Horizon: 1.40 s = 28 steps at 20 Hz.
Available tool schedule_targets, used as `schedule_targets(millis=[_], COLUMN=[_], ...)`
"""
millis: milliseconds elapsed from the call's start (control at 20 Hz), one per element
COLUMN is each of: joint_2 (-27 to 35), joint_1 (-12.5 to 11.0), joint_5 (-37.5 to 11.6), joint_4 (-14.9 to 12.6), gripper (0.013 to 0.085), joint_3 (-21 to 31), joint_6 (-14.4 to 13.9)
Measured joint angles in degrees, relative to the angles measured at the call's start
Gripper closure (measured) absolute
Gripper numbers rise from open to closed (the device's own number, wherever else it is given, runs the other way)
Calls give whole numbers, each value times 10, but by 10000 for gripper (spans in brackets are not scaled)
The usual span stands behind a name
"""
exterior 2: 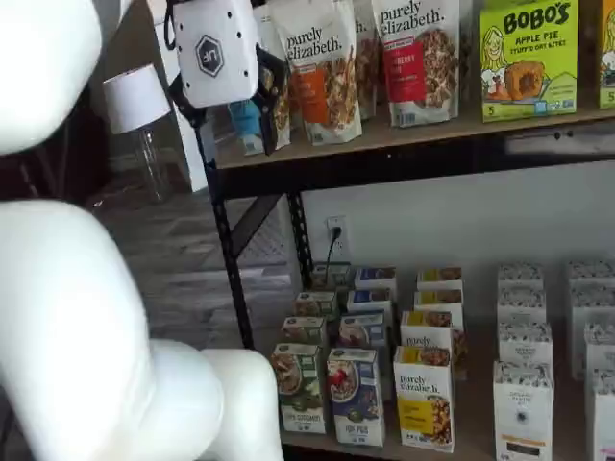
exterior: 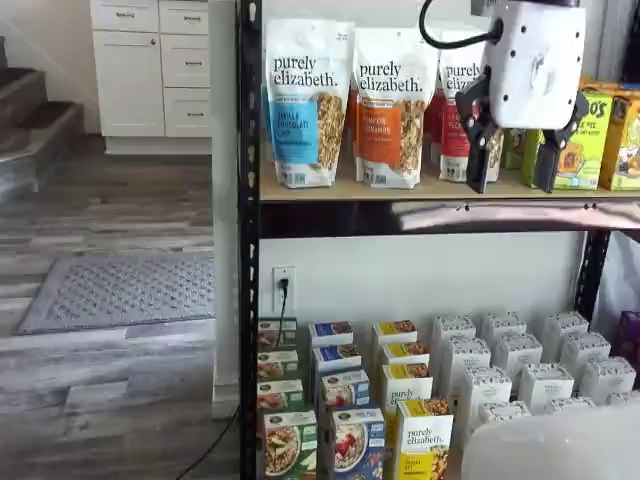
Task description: Pick up the blue and white box that is on the bottom shelf, the second box from the left
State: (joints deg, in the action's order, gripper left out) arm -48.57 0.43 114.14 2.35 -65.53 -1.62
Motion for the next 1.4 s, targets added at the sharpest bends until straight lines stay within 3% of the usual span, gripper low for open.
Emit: schedule_targets(millis=[500,1400], joint_2=[-12,-12], joint_1=[-5,34], joint_5=[-25,-153], joint_4=[15,11], gripper=[130,130], joint_3=[15,136], joint_6=[0,-32])
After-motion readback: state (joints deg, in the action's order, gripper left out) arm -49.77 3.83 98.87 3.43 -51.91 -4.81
